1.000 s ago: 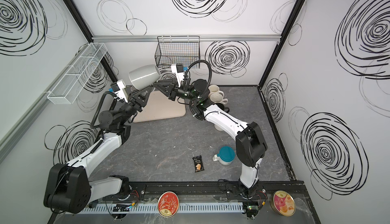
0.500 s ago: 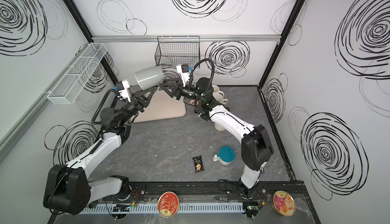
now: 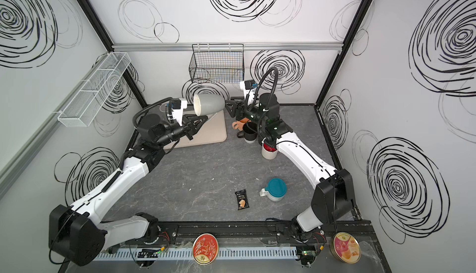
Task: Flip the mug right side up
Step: 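Grasp the grey mug with the left gripper while the right gripper releases, then carry the grey mug upright beside the black and red mugs while the right gripper withdraws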
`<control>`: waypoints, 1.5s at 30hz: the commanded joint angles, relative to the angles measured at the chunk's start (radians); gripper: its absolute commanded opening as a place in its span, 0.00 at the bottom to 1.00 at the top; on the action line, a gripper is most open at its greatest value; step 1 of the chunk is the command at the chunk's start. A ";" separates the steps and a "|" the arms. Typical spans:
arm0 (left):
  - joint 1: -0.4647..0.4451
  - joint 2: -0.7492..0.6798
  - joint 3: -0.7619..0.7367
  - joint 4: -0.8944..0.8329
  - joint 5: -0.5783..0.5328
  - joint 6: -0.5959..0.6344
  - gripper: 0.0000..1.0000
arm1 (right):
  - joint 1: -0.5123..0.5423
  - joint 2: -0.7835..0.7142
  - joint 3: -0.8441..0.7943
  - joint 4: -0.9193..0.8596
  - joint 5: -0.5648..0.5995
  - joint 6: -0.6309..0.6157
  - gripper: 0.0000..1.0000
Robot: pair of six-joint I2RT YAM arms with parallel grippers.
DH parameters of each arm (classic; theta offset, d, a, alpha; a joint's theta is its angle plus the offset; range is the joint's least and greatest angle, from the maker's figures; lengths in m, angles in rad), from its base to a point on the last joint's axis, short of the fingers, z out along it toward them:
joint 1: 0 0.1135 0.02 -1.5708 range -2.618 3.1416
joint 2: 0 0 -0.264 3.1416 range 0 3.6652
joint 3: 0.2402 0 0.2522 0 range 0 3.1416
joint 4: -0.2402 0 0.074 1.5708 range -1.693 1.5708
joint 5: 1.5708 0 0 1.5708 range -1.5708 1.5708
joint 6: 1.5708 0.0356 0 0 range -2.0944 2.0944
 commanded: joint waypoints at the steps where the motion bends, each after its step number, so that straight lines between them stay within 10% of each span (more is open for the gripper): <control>1: -0.055 0.048 0.076 -0.167 -0.104 0.220 0.00 | -0.031 -0.049 -0.031 -0.105 0.108 -0.020 0.56; 26: -0.403 0.553 0.511 -0.658 -0.452 0.513 0.00 | -0.290 -0.201 -0.215 -0.256 0.104 0.001 0.57; 45: -0.438 0.884 0.830 -0.881 -0.599 0.556 0.00 | -0.394 -0.214 -0.237 -0.310 0.068 -0.027 0.57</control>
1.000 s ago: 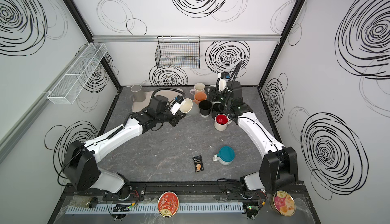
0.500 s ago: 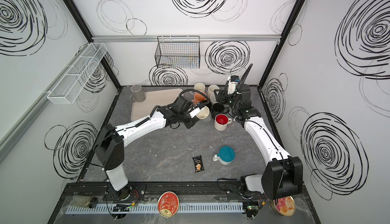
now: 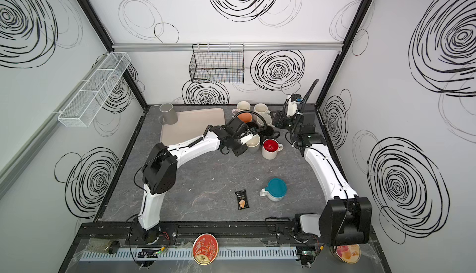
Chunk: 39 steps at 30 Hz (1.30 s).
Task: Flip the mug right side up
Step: 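Carry the grey mug upright beside the black and red mugs while the right gripper withdraws, then open the left gripper and move both grippers back over the tray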
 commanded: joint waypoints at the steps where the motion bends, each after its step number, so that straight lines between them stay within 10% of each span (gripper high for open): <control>1: -0.007 0.017 0.069 -0.017 -0.050 0.028 0.04 | -0.003 -0.005 -0.006 -0.002 -0.020 -0.016 0.57; 15: 0.000 0.077 0.117 -0.042 -0.064 0.066 0.14 | -0.007 0.022 -0.001 0.004 -0.027 -0.014 0.57; 25: 0.004 0.064 0.129 -0.034 -0.084 0.061 0.45 | -0.006 0.023 -0.001 0.006 -0.040 -0.004 0.57; 39: 0.096 -0.213 0.029 -0.027 -0.010 0.045 0.60 | 0.077 0.043 0.012 0.005 0.017 -0.018 0.56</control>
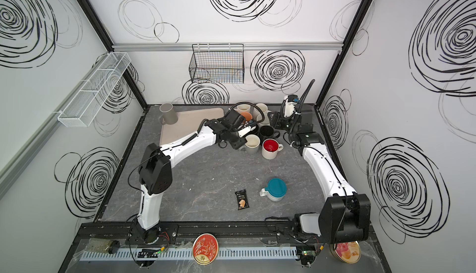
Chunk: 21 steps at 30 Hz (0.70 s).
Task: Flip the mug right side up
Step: 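Open the left gripper and move both grippers back over the tray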
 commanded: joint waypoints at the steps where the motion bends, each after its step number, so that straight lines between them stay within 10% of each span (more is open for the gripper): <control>1: 0.064 -0.151 -0.053 0.031 0.036 -0.006 0.61 | 0.063 0.027 0.023 -0.003 0.050 -0.027 0.56; 13: 0.413 -0.478 -0.379 0.249 -0.065 -0.149 0.76 | 0.309 0.188 0.177 -0.033 0.191 -0.117 0.56; 21: 0.644 -0.409 -0.388 0.345 -0.074 -0.219 0.85 | 0.416 0.353 0.315 -0.039 0.166 -0.119 0.57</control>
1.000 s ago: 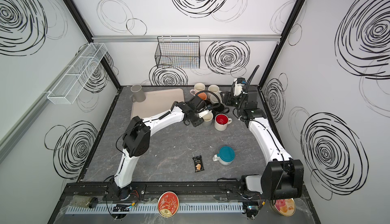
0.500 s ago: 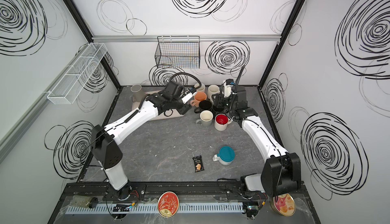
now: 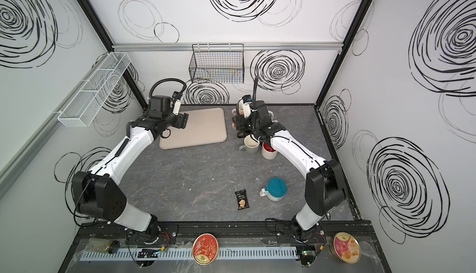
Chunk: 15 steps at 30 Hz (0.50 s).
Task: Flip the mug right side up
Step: 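Open the left gripper and move both grippers back over the tray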
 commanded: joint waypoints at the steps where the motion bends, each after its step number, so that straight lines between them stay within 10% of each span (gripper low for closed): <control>1: 0.082 0.061 0.039 0.108 0.039 -0.081 0.85 | 0.036 0.050 0.074 -0.008 -0.008 -0.014 0.56; 15: 0.250 0.459 0.371 0.163 0.077 -0.385 0.86 | 0.109 0.305 0.297 -0.040 -0.049 -0.011 0.56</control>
